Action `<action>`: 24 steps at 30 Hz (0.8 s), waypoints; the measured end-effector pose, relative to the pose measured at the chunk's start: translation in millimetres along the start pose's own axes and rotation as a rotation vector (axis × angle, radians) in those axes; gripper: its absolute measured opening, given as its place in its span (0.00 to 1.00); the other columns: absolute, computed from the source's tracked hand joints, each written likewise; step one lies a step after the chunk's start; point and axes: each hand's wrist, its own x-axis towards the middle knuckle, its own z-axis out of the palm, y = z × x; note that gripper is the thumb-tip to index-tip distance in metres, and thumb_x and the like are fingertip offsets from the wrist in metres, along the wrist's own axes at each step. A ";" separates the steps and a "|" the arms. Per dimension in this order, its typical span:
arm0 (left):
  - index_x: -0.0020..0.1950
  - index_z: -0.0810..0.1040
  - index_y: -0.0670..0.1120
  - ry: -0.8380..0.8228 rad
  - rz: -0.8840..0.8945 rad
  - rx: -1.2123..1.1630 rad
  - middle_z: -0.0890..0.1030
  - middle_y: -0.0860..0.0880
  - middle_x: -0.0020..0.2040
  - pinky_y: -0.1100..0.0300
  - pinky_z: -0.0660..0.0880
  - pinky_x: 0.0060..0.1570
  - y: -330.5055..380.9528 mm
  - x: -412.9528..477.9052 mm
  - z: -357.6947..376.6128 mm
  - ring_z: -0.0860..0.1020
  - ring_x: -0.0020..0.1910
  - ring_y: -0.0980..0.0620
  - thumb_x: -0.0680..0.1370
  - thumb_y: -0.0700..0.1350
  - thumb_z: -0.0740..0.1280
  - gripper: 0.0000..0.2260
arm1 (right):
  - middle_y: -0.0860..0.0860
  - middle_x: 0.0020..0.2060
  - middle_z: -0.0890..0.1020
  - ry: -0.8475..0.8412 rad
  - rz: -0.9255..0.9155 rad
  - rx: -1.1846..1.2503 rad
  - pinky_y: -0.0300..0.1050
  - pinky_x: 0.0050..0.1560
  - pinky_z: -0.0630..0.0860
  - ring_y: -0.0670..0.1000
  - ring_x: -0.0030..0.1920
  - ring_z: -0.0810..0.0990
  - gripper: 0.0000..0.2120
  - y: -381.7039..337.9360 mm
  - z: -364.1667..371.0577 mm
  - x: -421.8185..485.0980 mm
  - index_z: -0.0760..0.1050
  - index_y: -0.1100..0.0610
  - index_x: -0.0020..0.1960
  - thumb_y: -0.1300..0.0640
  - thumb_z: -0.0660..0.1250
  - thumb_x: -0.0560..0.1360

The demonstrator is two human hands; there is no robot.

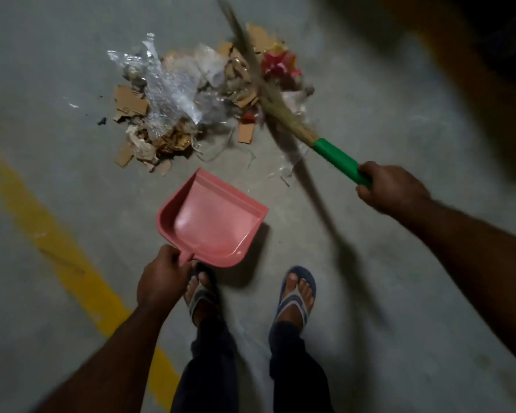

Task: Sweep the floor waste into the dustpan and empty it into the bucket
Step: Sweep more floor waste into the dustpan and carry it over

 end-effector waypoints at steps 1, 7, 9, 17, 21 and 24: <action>0.47 0.71 0.51 -0.015 0.005 0.010 0.82 0.46 0.48 0.52 0.73 0.42 0.3 5.4 0.6 0.80 0.50 0.39 0.74 0.57 0.70 0.13 | 0.61 0.56 0.80 -0.019 0.006 0.027 0.52 0.52 0.77 0.62 0.55 0.79 0.21 6.9 16.1 -15.5 0.71 0.49 0.68 0.48 0.66 0.76; 0.50 0.72 0.50 -0.087 0.049 0.101 0.83 0.44 0.49 0.49 0.75 0.45 -3.1 36.1 -9.4 0.80 0.51 0.38 0.75 0.57 0.70 0.14 | 0.57 0.59 0.81 0.003 0.110 0.220 0.53 0.54 0.79 0.60 0.56 0.81 0.25 46.9 90.5 -131.2 0.73 0.51 0.70 0.49 0.70 0.74; 0.51 0.73 0.49 -0.100 0.073 0.126 0.83 0.45 0.51 0.50 0.74 0.46 -2.3 45.4 -11.8 0.80 0.53 0.38 0.75 0.55 0.71 0.14 | 0.57 0.58 0.82 0.130 0.147 0.274 0.54 0.52 0.79 0.60 0.54 0.83 0.25 48.5 96.6 -148.1 0.76 0.55 0.68 0.53 0.74 0.72; 0.51 0.71 0.51 -0.148 0.142 0.201 0.83 0.45 0.51 0.50 0.75 0.45 -1.1 80.5 -7.6 0.80 0.52 0.38 0.74 0.57 0.71 0.14 | 0.56 0.61 0.81 0.417 0.160 0.413 0.50 0.60 0.75 0.58 0.59 0.80 0.23 25.2 41.8 -40.5 0.74 0.55 0.68 0.50 0.71 0.75; 0.50 0.71 0.51 -0.141 0.169 0.200 0.83 0.46 0.50 0.51 0.74 0.44 7.9 98.2 -0.5 0.80 0.52 0.39 0.74 0.56 0.72 0.14 | 0.62 0.60 0.80 0.300 0.158 0.261 0.55 0.59 0.75 0.64 0.58 0.78 0.24 26.8 20.7 26.4 0.71 0.54 0.70 0.50 0.69 0.76; 0.51 0.72 0.51 -0.129 0.176 0.205 0.83 0.46 0.50 0.52 0.74 0.44 12.8 109.2 5.8 0.80 0.51 0.40 0.74 0.56 0.72 0.14 | 0.65 0.58 0.80 0.213 0.159 0.178 0.57 0.56 0.75 0.67 0.56 0.78 0.24 38.3 29.6 38.5 0.71 0.54 0.70 0.51 0.68 0.76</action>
